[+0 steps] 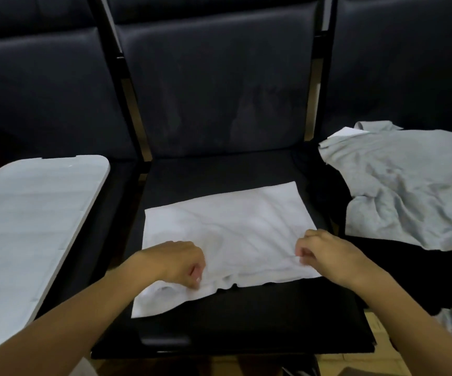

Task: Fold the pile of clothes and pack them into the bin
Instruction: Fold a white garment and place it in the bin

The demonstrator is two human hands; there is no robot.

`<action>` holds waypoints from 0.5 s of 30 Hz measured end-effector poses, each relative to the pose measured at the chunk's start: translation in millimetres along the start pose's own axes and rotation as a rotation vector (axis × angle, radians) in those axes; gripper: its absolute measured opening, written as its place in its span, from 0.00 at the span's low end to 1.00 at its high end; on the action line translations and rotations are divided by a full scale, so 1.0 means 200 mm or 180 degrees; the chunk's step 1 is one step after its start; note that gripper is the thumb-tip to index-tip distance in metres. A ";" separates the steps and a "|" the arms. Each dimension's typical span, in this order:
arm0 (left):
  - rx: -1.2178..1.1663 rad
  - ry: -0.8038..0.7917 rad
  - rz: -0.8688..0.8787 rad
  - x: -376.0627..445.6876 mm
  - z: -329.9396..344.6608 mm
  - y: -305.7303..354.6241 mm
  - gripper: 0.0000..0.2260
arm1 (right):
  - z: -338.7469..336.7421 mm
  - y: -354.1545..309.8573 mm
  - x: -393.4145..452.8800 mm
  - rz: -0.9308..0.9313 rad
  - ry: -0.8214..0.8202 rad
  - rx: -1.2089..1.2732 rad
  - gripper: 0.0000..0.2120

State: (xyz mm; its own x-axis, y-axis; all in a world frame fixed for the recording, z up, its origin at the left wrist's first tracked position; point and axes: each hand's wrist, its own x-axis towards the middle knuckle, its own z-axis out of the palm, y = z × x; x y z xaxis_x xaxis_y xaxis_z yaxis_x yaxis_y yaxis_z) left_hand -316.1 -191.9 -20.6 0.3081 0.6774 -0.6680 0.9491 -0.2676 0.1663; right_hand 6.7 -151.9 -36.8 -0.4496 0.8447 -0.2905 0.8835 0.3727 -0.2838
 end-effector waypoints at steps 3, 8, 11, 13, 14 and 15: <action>0.0266 -0.0242 -0.0087 0.02 -0.02 0.01 0.08 | -0.05 0.05 -0.04 -0.0055 -0.0083 0.0185 0.04; 0.0289 -0.0776 -0.0325 -0.01 -0.03 0.00 0.12 | -0.08 0.12 -0.10 0.0179 -0.0679 0.0541 0.11; 0.0041 -0.0768 -0.0369 0.06 -0.08 0.03 0.17 | -0.06 0.11 -0.07 0.0470 -0.0338 0.0268 0.16; -0.0046 -0.0198 -0.0336 0.16 -0.16 0.08 0.22 | -0.05 0.09 -0.05 0.0727 -0.0081 0.0084 0.15; -0.0114 0.0134 -0.0285 0.22 -0.20 0.12 0.22 | -0.05 0.07 -0.05 0.0883 -0.0069 0.0128 0.17; -0.0137 0.0470 -0.0186 0.29 -0.24 0.17 0.20 | -0.04 0.05 -0.04 0.1077 -0.0098 0.0264 0.21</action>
State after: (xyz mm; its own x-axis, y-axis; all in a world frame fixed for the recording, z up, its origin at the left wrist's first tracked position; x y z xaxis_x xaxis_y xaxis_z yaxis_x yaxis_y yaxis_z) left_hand -263.2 -128.9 -17.8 0.2555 0.7852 -0.5640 0.9667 -0.1972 0.1634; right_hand 20.7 -150.8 -29.5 -0.1380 0.9026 -0.4078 0.9700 0.0400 -0.2397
